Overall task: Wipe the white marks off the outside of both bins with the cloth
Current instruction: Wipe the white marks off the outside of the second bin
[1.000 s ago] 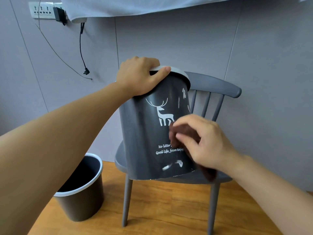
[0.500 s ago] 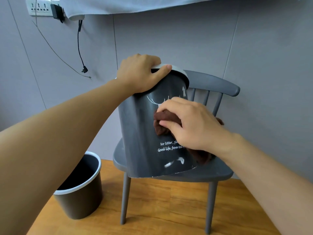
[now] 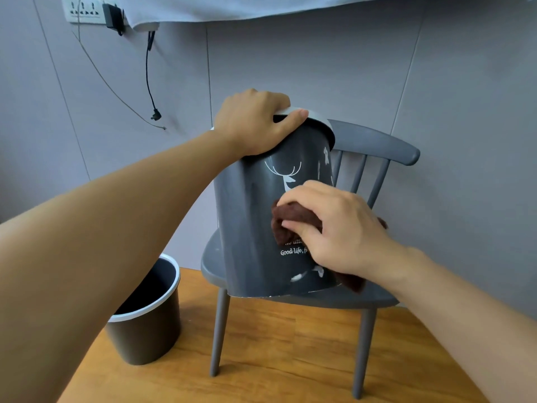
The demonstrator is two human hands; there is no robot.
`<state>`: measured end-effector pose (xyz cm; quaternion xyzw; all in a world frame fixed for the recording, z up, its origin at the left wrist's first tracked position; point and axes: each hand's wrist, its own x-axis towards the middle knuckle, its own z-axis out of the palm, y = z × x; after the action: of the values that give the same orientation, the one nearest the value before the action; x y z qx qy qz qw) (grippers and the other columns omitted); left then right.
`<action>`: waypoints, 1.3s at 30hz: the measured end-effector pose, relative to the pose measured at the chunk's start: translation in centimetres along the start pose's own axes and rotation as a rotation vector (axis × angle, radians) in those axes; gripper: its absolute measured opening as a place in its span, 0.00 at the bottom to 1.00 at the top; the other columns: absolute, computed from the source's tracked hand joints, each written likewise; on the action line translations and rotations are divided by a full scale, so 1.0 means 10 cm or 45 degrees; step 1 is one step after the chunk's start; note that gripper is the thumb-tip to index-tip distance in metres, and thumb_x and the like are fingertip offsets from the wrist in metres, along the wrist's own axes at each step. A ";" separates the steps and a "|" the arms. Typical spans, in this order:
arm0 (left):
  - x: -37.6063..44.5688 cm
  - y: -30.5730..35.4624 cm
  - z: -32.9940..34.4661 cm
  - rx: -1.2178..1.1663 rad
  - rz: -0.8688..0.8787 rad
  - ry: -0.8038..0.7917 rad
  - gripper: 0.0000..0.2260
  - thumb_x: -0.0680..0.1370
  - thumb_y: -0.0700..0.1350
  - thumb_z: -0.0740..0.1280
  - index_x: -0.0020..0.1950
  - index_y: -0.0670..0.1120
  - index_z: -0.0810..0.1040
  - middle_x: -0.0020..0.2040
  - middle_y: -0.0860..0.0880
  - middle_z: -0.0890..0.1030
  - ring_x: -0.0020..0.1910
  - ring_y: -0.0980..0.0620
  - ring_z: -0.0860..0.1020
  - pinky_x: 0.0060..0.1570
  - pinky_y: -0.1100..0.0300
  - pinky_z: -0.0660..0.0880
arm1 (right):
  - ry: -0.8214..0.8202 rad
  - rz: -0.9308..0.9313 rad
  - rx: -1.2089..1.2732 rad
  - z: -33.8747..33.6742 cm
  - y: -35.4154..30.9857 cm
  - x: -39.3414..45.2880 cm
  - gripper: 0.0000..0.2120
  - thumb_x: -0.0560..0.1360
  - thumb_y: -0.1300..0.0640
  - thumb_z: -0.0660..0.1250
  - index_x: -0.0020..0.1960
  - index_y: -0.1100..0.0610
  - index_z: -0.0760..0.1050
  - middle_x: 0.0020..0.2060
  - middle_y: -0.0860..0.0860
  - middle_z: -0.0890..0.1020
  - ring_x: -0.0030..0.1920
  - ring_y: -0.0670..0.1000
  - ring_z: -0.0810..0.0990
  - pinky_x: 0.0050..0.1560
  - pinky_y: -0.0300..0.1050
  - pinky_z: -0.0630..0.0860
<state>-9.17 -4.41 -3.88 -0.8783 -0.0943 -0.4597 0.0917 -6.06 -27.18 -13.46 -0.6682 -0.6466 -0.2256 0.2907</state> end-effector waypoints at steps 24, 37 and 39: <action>-0.01 0.03 -0.02 -0.026 0.007 -0.005 0.27 0.79 0.68 0.55 0.34 0.46 0.60 0.27 0.48 0.67 0.32 0.41 0.68 0.30 0.54 0.59 | 0.265 0.194 0.425 0.12 0.19 -0.92 0.09 0.77 0.56 0.71 0.57 0.48 0.81 0.51 0.39 0.84 0.54 0.45 0.84 0.55 0.43 0.80; -0.03 -0.03 0.00 0.005 -0.049 0.014 0.28 0.78 0.68 0.56 0.34 0.45 0.59 0.26 0.46 0.64 0.29 0.43 0.65 0.29 0.55 0.57 | 0.152 0.248 0.493 0.05 0.14 -0.97 0.08 0.77 0.54 0.71 0.55 0.48 0.82 0.50 0.39 0.85 0.54 0.45 0.85 0.55 0.37 0.78; -0.03 -0.02 -0.01 0.006 -0.048 0.014 0.28 0.78 0.68 0.56 0.35 0.45 0.59 0.27 0.46 0.64 0.29 0.43 0.66 0.29 0.55 0.57 | 0.203 0.318 0.460 0.06 0.16 -0.88 0.08 0.77 0.57 0.72 0.56 0.50 0.83 0.49 0.41 0.86 0.53 0.46 0.85 0.55 0.42 0.80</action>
<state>-9.50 -4.31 -4.07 -0.8736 -0.1113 -0.4659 0.0858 -5.05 -33.25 -20.00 -0.6601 -0.5638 -0.1207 0.4814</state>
